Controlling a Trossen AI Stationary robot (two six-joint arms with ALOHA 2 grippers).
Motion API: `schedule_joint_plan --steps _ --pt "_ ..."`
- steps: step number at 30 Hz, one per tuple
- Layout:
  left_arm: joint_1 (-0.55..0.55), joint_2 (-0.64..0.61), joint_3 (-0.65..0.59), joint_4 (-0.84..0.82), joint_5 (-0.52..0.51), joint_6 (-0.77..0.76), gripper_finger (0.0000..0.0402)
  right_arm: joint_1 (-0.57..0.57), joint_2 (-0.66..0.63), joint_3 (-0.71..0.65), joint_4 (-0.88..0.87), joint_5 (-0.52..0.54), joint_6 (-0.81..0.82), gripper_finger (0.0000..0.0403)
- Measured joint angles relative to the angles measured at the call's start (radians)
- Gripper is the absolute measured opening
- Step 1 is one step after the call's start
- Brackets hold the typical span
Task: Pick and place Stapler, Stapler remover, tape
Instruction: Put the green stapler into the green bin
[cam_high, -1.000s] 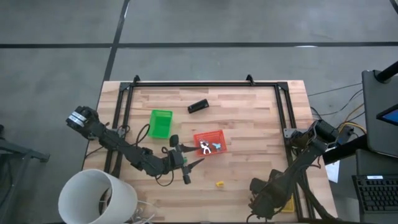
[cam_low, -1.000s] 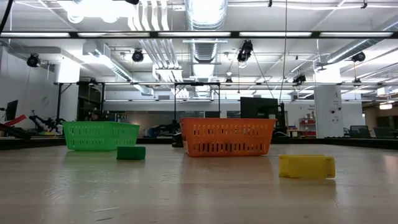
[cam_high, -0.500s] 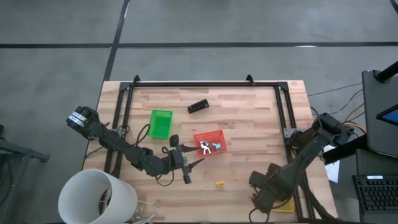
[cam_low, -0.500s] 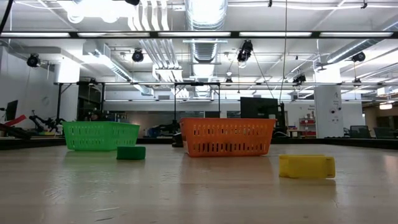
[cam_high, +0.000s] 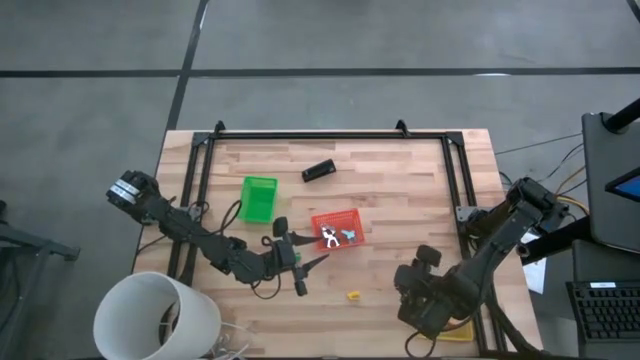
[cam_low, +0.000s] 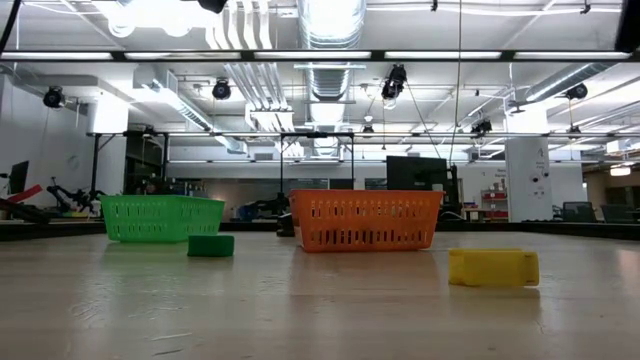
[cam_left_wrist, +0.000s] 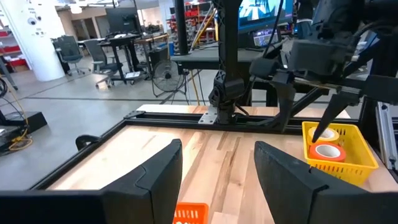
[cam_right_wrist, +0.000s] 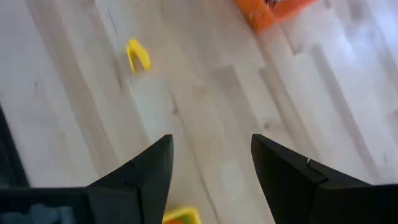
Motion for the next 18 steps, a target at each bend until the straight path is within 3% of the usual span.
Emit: schedule_joint_plan --steps 6,15,18 --pt "0.003 0.000 0.000 -0.011 0.001 -0.007 0.0202 -0.013 0.009 -0.005 0.058 0.125 -0.074 0.0182" --pt "0.004 0.000 0.000 -0.134 0.002 -0.111 0.0202 -0.017 0.009 -0.036 0.170 0.353 -0.229 0.0030" --pt "0.005 0.000 -0.001 -0.235 0.003 -0.210 0.0202 -0.028 0.009 -0.058 0.198 0.426 -0.263 0.0013"
